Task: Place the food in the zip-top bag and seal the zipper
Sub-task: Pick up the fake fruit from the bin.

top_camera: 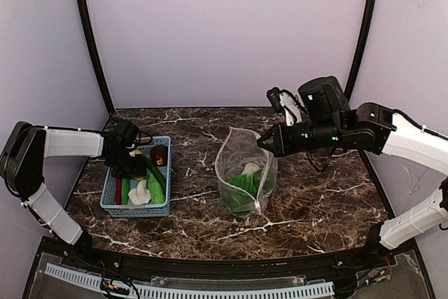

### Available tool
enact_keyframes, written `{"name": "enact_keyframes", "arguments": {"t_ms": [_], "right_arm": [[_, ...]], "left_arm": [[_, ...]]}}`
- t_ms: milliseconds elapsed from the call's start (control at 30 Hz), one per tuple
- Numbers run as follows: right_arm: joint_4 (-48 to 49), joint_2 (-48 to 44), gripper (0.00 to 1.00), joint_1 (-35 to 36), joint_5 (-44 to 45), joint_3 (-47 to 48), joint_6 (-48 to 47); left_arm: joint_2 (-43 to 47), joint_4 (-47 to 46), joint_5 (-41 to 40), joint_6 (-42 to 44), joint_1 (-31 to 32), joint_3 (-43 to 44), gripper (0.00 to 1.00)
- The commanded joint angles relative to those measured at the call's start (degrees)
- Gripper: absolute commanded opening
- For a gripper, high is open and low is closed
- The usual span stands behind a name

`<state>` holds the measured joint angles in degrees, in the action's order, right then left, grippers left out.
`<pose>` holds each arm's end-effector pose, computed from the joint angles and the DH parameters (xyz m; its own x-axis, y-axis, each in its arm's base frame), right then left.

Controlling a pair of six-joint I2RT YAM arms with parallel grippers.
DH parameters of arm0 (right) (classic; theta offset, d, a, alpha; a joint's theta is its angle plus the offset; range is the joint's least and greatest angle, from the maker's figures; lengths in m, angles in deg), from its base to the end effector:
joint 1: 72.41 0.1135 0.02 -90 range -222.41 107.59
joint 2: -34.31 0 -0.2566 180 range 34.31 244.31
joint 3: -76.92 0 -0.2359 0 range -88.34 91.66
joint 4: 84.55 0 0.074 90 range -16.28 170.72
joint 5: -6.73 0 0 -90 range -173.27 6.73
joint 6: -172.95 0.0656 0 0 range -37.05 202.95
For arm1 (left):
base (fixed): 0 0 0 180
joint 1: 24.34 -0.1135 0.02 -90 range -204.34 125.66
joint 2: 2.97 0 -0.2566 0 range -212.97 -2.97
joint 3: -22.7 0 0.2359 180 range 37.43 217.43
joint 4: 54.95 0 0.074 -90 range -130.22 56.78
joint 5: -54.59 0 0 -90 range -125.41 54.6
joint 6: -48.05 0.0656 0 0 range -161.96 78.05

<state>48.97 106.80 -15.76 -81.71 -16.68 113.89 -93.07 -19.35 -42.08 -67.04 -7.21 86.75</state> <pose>0.1606 0.2408 0.3398 -0.6767 -0.0933 -0.7304 -0.5532 0.7190 0.4207 0.2875 -0.0806 0.1440 -0.8634 -0.1746 -0.4734 -0.1394 0.9842 -0.1088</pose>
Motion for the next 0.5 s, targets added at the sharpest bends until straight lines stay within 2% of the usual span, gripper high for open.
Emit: {"name": "enact_keyframes", "arguments": {"t_ms": [0, 300, 467], "right_arm": [[1.78, 0.30, 0.00, 0.46, -0.07, 1.56, -0.31], [2.52, 0.39, 0.00, 0.47, -0.89, 1.60, -0.26], [3.12, 0.71, 0.00, 0.48, -1.34, 1.72, -0.28]], "left_arm": [[3.54, 1.83, -0.28, -0.20, -0.42, -0.95, 0.57], [15.31, 3.89, 2.98, -0.30, -0.43, -2.17, 0.55], [23.27, 3.61, 11.47, 0.01, -0.43, -4.62, 0.52]]}}
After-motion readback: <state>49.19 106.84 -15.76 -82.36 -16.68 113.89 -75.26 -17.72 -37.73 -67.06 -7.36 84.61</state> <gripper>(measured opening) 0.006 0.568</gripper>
